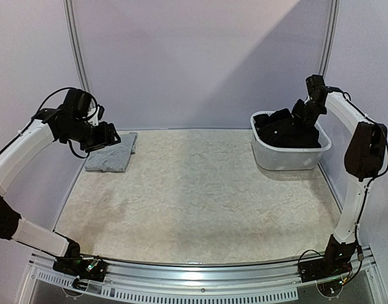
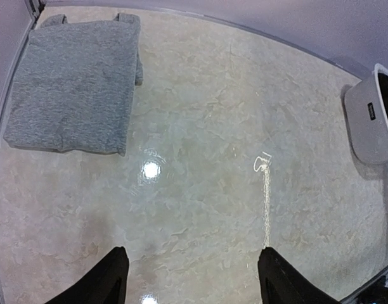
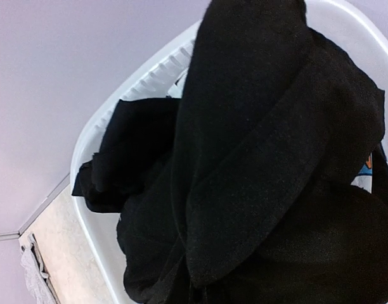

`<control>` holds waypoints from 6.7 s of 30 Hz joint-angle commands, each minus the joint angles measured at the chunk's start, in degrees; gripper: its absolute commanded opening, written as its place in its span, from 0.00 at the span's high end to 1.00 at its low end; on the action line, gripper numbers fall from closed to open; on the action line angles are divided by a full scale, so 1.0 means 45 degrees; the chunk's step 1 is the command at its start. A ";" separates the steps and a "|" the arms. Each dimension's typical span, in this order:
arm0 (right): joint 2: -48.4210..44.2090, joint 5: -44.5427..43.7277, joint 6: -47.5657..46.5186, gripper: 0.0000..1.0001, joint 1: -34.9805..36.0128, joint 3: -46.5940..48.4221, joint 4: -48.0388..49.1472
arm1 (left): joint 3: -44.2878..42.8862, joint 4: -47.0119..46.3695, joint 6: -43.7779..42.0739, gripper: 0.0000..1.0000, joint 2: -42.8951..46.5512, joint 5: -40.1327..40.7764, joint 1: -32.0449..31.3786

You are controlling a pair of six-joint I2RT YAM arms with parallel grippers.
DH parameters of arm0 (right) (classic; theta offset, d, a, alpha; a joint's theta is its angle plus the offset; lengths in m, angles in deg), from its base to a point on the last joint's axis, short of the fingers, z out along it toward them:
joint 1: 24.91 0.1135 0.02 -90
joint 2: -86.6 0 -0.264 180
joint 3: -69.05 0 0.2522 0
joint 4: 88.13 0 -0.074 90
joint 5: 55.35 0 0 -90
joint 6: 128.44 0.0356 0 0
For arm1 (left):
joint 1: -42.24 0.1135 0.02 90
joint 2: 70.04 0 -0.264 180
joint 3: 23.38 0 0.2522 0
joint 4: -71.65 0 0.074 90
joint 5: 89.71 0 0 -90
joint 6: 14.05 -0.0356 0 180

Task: Fold and stack the mixed laundry pile
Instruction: Pick up the crumpled shirt from the bin, then place the crumpled shirt at the center of the board, then pick up the crumpled shirt from the center of the board.

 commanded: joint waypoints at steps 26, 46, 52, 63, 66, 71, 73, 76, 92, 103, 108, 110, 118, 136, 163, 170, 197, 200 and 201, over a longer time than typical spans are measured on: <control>-0.5317 0.3221 -0.2388 1.00 0.3987 0.1444 0.4811 | -0.1998 -0.1217 -0.0016 0.31 -0.1907 -0.0291 -0.2164; -0.4285 -0.0024 -0.3189 1.00 0.9095 0.4767 0.3813 | -0.1623 -0.0754 0.0066 0.33 -0.0596 0.1872 -0.2223; -0.4844 -0.3925 -0.1954 0.18 0.8093 0.1072 0.0287 | -0.1773 -0.0204 -0.0160 0.32 -0.0837 0.1824 -0.2213; -0.5612 -0.2572 -0.1421 0.10 0.6514 -0.4324 -0.1094 | -0.1793 0.2241 -0.2151 0.23 -0.1594 0.2129 -0.4628; -0.5820 -0.2460 -0.1892 0.10 0.6530 -0.4701 -0.1269 | -0.1447 0.2747 -0.2624 0.23 -0.1377 0.2184 -0.5734; -0.6143 -0.1654 -0.2360 0.11 0.6518 -0.6034 -0.0763 | -0.1038 0.3235 -0.2978 0.24 -0.0883 0.1713 -0.7643; -0.6454 -0.1371 -0.2423 0.11 0.6503 -0.6693 -0.0424 | -0.1234 0.3488 -0.3188 0.25 -0.1041 0.1675 -0.8646; -0.6758 -0.1063 -0.2377 0.11 0.6519 -0.7450 -0.0105 | -0.2082 0.3989 -0.3631 0.28 -0.1902 0.1637 -0.9715; -0.7236 0.1121 -0.1699 0.17 0.5528 -1.2071 0.3679 | -0.3161 0.3916 -0.3371 0.38 -0.5871 0.2958 -1.2436; -0.6005 0.2368 -0.1367 0.23 0.4409 -1.4241 0.7395 | -0.3073 0.3905 -0.3411 0.41 -0.6494 0.2440 -1.3716; -0.5304 0.3008 -0.1484 0.25 0.4180 -1.4811 0.9029 | -0.2905 0.3364 -0.3445 0.43 -0.7030 0.2504 -1.3956; -0.5130 0.3110 -0.1381 0.26 0.4052 -1.5016 0.9545 | -0.2945 0.3213 -0.3238 0.45 -0.7394 0.2838 -1.3970; -0.4603 0.3556 -0.1241 0.32 0.3815 -1.5354 1.1251 | -0.3060 0.2472 -0.3013 0.47 -0.8783 0.2724 -1.4422; -0.4896 0.4397 -0.1248 0.96 0.3743 -1.5550 1.1878 | -0.2206 0.1322 -0.2602 0.47 -0.9387 0.4286 -1.5015; -1.0920 0.2304 -0.1484 0.77 0.3742 -1.6656 0.5578 | -0.1325 0.0893 -0.3056 1.00 -0.6541 0.4032 -1.4059; -1.0982 0.3275 -0.1148 0.43 0.3738 -1.7157 0.6420 | 0.0630 0.0685 -0.2050 1.00 -0.2940 0.1624 -1.1838; -0.5149 0.5989 0.1534 0.42 0.4523 -1.6595 1.3151 | 0.2595 0.0148 -0.1283 1.00 -0.0956 0.0960 -0.8930; -0.5438 0.5376 0.1390 0.60 0.4558 -1.6271 1.2232 | 0.2532 0.0157 -0.1285 1.00 -0.0975 0.0960 -0.8846; -0.5574 0.5241 0.1298 0.67 0.4559 -1.6141 1.1939 | 0.2500 0.0184 -0.1284 1.00 -0.0975 0.0960 -0.8821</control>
